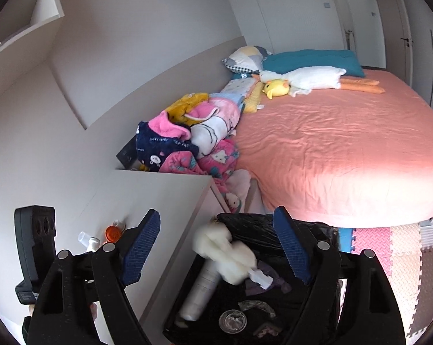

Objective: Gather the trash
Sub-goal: 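Carry the white box and plush toy over the trash bag and release both, then move both tools back over the table toward the bottle and yellow packet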

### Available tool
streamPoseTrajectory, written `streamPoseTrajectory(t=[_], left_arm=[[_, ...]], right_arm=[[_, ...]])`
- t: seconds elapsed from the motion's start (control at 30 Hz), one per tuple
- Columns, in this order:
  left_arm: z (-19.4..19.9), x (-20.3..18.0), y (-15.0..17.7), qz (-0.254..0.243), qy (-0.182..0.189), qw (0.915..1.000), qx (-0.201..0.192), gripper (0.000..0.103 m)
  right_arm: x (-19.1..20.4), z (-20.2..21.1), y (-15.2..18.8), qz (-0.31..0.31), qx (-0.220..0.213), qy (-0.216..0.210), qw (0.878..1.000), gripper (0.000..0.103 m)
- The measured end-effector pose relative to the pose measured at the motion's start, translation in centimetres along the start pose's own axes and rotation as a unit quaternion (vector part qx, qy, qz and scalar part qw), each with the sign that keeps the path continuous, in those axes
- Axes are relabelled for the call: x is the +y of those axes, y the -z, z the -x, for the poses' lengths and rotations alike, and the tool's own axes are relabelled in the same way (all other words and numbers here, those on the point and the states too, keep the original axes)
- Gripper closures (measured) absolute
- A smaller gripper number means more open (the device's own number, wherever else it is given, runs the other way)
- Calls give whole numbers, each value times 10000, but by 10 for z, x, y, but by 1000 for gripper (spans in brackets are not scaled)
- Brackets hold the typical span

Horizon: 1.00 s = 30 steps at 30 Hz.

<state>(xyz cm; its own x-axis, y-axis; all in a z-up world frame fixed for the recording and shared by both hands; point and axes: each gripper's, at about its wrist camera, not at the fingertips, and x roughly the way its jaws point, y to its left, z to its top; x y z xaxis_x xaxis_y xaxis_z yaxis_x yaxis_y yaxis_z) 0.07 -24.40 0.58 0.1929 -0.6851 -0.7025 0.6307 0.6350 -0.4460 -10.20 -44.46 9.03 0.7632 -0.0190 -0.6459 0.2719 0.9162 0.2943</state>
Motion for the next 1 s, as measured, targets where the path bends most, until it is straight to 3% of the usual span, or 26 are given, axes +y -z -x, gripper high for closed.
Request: streamPoseTrajectory(t=[0.47,1.0], left_arm=[[-1,-1,-3,-67,-244,9997,-37,6],[24,28,5,233,-569,9979,-184,6]], right_arm=[[-4,-4,0,44,-23,-6,10000,22],[31,-32,2,305,228,-331,9987,22]])
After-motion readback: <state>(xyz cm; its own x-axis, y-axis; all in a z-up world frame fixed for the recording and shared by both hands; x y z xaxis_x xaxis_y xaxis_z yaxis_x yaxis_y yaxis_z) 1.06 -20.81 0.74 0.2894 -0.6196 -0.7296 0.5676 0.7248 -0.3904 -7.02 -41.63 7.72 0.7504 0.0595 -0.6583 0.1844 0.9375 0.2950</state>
